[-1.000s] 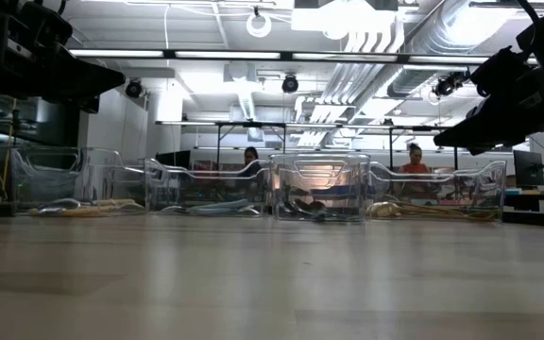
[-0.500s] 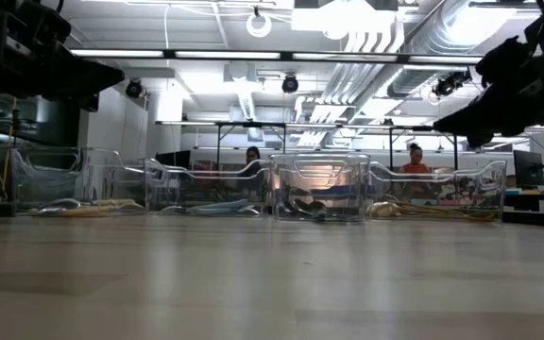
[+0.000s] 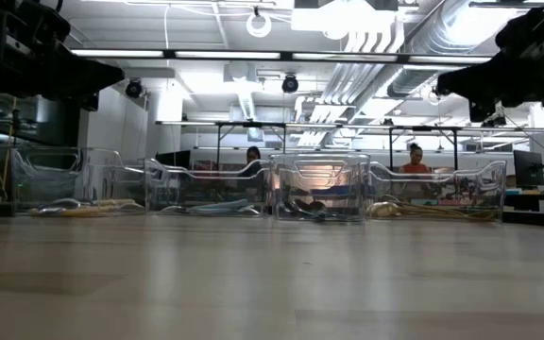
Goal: Sort silverware by color (type)
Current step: Return to Home Position
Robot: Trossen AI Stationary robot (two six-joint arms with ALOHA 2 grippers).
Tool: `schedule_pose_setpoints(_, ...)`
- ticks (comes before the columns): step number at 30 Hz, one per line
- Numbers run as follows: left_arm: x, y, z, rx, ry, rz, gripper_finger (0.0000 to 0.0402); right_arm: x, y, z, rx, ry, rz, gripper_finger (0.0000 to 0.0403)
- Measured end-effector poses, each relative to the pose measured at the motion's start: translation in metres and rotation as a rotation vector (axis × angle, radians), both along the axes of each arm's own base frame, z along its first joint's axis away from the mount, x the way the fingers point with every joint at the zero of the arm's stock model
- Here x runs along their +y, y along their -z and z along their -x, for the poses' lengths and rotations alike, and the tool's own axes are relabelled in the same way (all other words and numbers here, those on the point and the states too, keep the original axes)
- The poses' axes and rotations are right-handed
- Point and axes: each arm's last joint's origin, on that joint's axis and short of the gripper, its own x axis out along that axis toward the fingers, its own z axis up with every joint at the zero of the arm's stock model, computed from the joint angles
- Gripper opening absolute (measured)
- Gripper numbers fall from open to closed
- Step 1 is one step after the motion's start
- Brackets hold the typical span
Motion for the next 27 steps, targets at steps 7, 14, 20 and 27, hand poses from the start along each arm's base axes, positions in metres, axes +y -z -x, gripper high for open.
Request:
schedule_pose_setpoints(7,0.0000,0.0000,0.0000,0.000,0.000,0.000,0.0000,0.0000,0.0012,0.0000,0.012,0.002,-0.001,0.0000)
schedule_pose_setpoints(14,0.0000,0.0000,0.0000,0.000,0.000,0.000,0.0000,0.0000,0.0018,-0.0001,0.019,0.002,-0.002,0.0000)
schedule_pose_setpoints(20,-0.0002,0.0003,-0.0003,0.003,0.002,0.000,0.0000,0.0008,0.0024,-0.0006,0.026,-0.007,-0.002,0.0000)
schedule_pose_setpoints(27,-0.0002,0.0009,-0.0006,0.009,0.002,0.001,0.0000,0.0007,0.0034,-0.0010,0.038,-0.006,-0.003,0.0000)
